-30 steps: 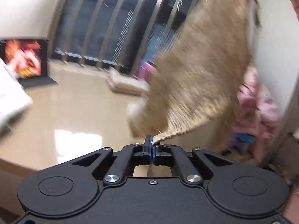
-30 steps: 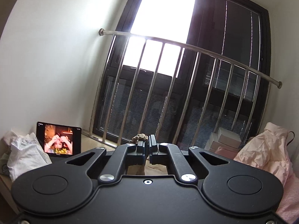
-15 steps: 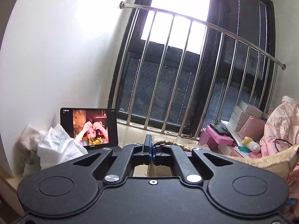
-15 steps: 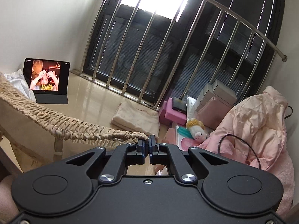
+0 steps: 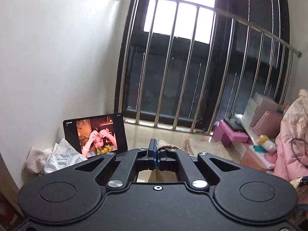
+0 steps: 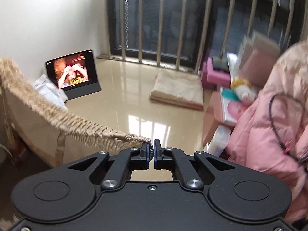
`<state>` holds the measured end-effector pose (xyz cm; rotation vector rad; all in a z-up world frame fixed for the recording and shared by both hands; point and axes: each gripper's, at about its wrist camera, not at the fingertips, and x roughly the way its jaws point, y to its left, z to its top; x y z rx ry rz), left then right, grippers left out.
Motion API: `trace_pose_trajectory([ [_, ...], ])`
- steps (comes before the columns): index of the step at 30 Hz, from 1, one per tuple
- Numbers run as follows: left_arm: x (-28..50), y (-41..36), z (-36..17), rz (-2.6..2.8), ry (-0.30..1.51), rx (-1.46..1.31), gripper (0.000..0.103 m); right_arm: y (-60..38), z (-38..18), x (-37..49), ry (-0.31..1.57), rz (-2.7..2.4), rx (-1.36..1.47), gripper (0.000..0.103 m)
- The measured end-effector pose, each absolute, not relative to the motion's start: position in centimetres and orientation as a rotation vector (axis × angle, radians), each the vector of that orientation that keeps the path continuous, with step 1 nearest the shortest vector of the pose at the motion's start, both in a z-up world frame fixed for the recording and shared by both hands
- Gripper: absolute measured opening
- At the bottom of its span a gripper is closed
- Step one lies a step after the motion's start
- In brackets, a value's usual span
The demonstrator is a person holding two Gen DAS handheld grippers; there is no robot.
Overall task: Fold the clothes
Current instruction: 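Lower the held top onto the table, spreading it flat with both grippers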
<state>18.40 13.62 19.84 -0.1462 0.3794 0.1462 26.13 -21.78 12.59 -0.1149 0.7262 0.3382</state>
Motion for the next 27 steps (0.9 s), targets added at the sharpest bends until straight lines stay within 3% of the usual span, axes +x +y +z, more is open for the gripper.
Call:
trace_pose_trajectory([
  [4,28.3,12.8,19.3,0.184,0.454,-0.065,0.001,-20.5,12.3,33.5,0.731,0.22,-0.041,0.003],
  [8,34.6,12.2,21.0,0.256,0.397,0.027,0.001,-19.6,15.0,39.4,0.622,0.11,0.012,0.003],
  [18,35.3,10.3,19.6,0.337,0.304,0.228,0.001,-19.4,11.5,39.1,0.505,0.075,-0.024,0.003],
  [24,32.1,8.8,7.1,0.268,0.512,0.322,0.001,-19.8,6.4,37.6,0.574,0.077,-0.009,0.003],
  [27,30.1,8.2,-1.3,0.228,0.708,0.355,0.001,-20.1,2.9,36.5,0.65,0.083,0.01,0.003],
])
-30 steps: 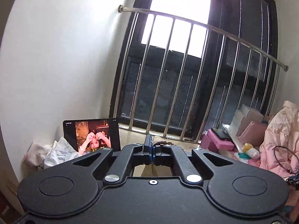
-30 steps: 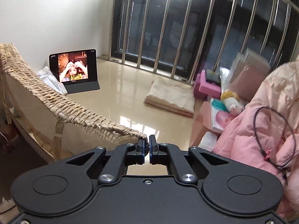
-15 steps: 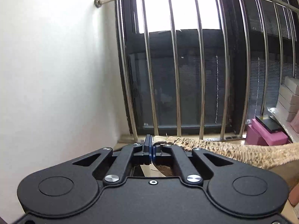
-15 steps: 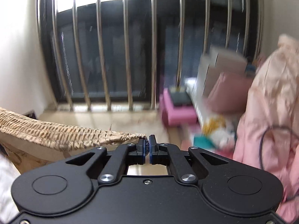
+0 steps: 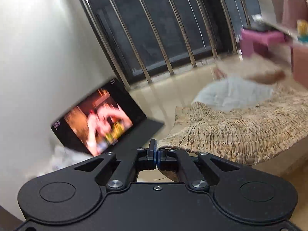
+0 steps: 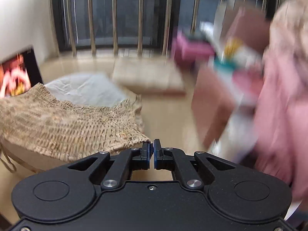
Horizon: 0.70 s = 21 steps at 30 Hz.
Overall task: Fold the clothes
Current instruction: 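Lower the held top onto the table, spreading it flat with both grippers, then open both grippers and release the flattened top, withdrawing slightly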
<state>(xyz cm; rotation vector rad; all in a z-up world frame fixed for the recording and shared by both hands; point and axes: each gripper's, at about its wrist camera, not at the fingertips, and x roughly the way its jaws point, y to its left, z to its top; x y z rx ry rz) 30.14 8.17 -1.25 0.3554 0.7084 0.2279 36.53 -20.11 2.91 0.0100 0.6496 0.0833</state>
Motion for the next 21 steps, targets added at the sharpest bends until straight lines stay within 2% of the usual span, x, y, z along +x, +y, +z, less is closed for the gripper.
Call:
trace_pose_trajectory([
  [3,28.4,8.3,-7.3,0.193,0.874,0.32,0.001,-20.4,-0.5,35.5,0.725,0.09,0.029,0.003],
  [5,27.0,8.4,-9.1,0.186,0.899,0.3,0.001,-20.6,-2.8,34.7,0.775,0.095,0.043,0.003],
  [11,26.2,8.9,-8.6,0.17,0.872,0.294,0.002,-21.3,-9.7,32.6,0.926,0.108,0.082,0.003],
  [15,26.5,9.2,-8.3,0.176,0.862,0.29,0.002,-20.7,-10.3,31.6,0.916,0.11,0.078,0.004],
  [18,26.7,9.4,-8.5,0.184,0.85,0.301,0.002,-19.7,-10.3,31.1,0.885,0.119,0.001,0.007],
  [20,26.7,9.3,-8.9,0.189,0.854,0.314,0.003,-19.2,-10.3,30.5,0.853,0.125,-0.07,0.015],
  [21,26.6,9.3,-9.0,0.192,0.857,0.318,0.004,-18.9,-10.3,30.2,0.833,0.128,-0.11,0.024],
])
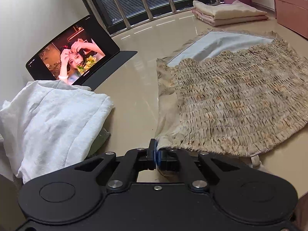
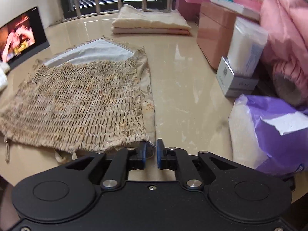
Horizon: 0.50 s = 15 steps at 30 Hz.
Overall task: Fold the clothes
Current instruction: 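Open both grippers and release the flattened top, withdrawing slightly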
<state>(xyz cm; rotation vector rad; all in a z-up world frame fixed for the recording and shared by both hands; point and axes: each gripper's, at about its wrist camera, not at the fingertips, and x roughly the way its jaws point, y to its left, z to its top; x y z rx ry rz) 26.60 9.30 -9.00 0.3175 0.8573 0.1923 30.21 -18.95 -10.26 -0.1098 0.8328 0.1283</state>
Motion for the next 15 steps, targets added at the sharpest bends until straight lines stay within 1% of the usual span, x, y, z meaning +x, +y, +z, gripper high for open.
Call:
trace_pose_trajectory([
  [1,26.6,9.3,-9.1,0.198,0.86,0.322,0.007,-18.7,-10.3,29.9,0.813,0.132,-0.149,0.032],
  [2,26.5,9.2,-9.2,0.209,0.861,0.329,0.01,-18.4,-10.3,29.6,0.797,0.136,-0.189,0.035],
  [3,26.5,9.2,-9.3,0.221,0.856,0.341,0.02,-18.2,-10.3,29.4,0.782,0.141,-0.223,0.04],
  [4,26.4,9.1,-9.4,0.234,0.846,0.354,0.029,-18.0,-10.4,29.2,0.767,0.146,-0.256,0.042],
  [5,26.3,9.1,-9.4,0.241,0.839,0.365,0.031,-17.8,-10.5,29.1,0.752,0.152,-0.289,0.042],
  [8,26.4,9.1,-9.4,0.235,0.828,0.374,0.032,-17.3,-10.8,29.2,0.713,0.152,-0.339,0.04],
  [9,26.4,9.1,-9.4,0.231,0.826,0.377,0.032,-17.3,-10.8,29.4,0.717,0.153,-0.333,0.036],
  [10,26.4,9.0,-9.4,0.228,0.825,0.381,0.029,-17.3,-10.9,29.6,0.726,0.156,-0.322,0.021],
  [11,26.4,8.9,-9.5,0.217,0.827,0.382,0.025,-17.4,-10.9,29.8,0.736,0.159,-0.31,0.016],
  [12,26.4,8.8,-9.5,0.2,0.833,0.38,0.012,-17.5,-10.9,30.0,0.745,0.162,-0.299,0.009],
  [13,26.3,8.7,-9.6,0.188,0.835,0.384,0.009,-17.7,-10.9,29.9,0.753,0.167,-0.287,0.005],
  [14,26.1,8.5,-9.7,0.182,0.836,0.397,0.008,-17.9,-10.9,29.7,0.759,0.171,-0.275,0.003],
  [15,25.9,8.3,-9.7,0.175,0.838,0.415,0.004,-18.2,-10.9,29.4,0.766,0.176,-0.263,0.003],
])
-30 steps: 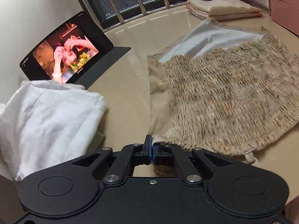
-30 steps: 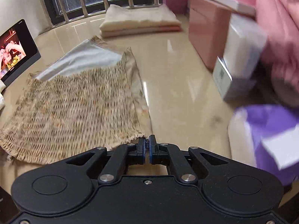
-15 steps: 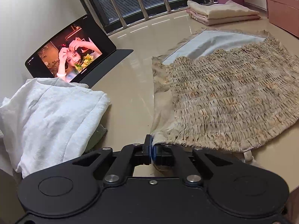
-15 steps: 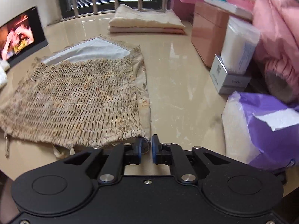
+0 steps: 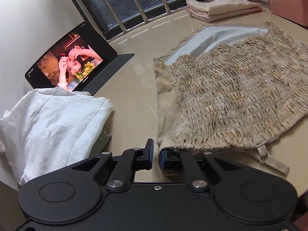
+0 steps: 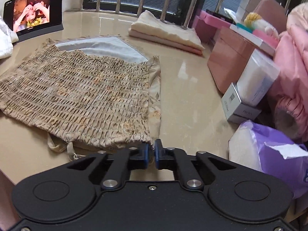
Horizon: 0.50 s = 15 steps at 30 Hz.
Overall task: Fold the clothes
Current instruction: 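Open both grippers and release the flattened top, withdrawing slightly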
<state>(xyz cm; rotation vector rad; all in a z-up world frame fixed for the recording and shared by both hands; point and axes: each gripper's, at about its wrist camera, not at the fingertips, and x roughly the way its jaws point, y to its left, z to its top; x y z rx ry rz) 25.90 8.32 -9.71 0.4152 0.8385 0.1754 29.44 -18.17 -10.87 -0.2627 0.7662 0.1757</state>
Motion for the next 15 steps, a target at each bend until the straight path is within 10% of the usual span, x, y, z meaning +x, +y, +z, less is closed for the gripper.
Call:
trace_pose_trajectory([
  [11,23.0,9.0,-9.1,0.11,0.868,0.382,0.004,-20.9,-10.6,27.0,0.838,0.226,-0.128,0.007],
  [15,22.1,9.6,-8.4,0.134,0.866,0.324,0.012,-21.9,-10.1,25.8,0.822,0.226,-0.083,0.038],
])
